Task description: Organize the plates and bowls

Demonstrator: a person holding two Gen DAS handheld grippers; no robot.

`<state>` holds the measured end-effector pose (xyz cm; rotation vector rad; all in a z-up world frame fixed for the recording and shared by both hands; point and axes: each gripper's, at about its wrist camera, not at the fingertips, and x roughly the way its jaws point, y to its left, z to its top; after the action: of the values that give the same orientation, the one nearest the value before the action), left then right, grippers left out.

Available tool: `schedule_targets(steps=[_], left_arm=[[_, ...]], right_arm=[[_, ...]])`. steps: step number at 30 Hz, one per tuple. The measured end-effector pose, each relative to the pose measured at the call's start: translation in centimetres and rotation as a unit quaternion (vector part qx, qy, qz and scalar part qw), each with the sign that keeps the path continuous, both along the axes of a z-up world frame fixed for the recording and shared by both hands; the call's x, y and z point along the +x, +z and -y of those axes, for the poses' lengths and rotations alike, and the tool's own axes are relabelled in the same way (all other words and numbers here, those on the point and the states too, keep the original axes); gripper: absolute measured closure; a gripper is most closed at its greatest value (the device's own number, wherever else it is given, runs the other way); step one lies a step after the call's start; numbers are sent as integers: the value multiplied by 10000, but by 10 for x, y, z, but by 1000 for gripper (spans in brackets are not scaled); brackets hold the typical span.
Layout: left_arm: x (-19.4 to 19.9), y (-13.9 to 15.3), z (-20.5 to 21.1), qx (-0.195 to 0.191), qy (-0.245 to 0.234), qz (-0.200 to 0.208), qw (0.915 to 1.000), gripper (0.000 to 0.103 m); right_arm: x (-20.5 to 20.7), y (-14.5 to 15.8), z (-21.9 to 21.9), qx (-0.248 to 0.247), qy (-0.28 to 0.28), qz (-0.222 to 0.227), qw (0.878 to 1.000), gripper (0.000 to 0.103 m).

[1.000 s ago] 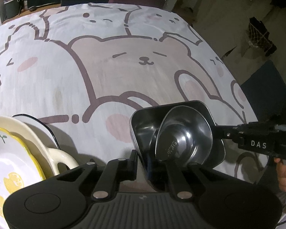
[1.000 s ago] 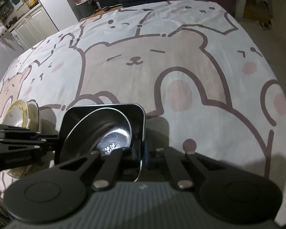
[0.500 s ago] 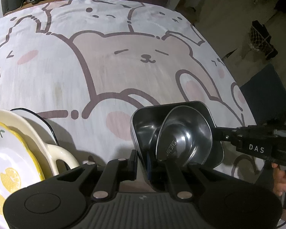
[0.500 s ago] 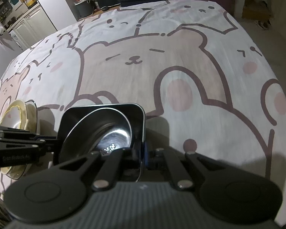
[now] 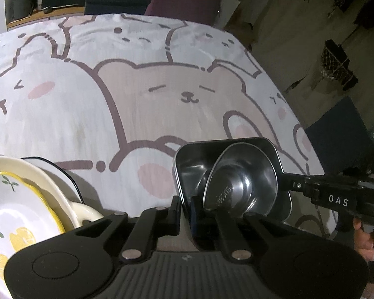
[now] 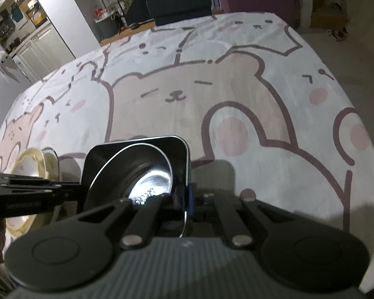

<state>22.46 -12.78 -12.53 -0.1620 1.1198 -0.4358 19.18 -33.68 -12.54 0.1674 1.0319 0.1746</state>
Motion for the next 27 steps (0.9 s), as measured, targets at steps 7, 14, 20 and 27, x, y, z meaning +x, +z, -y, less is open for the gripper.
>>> schedule_targets(steps=[7, 14, 20, 27], left_arm=[[-4, -2, 0, -15, -36, -37, 10000, 95], [1, -14, 9, -8, 2, -157, 9999, 95], [4, -21, 9, -89, 79, -184, 9998, 95], [3, -26, 6, -196, 106, -175, 9996, 95]], right_arm=[[0, 1, -1, -1, -51, -32, 10000, 99], [3, -14, -2, -241, -40, -397, 9989, 99], [4, -22, 7, -122, -150, -539, 9984, 98], [7, -27, 21, 349, -425, -554, 9969, 98]])
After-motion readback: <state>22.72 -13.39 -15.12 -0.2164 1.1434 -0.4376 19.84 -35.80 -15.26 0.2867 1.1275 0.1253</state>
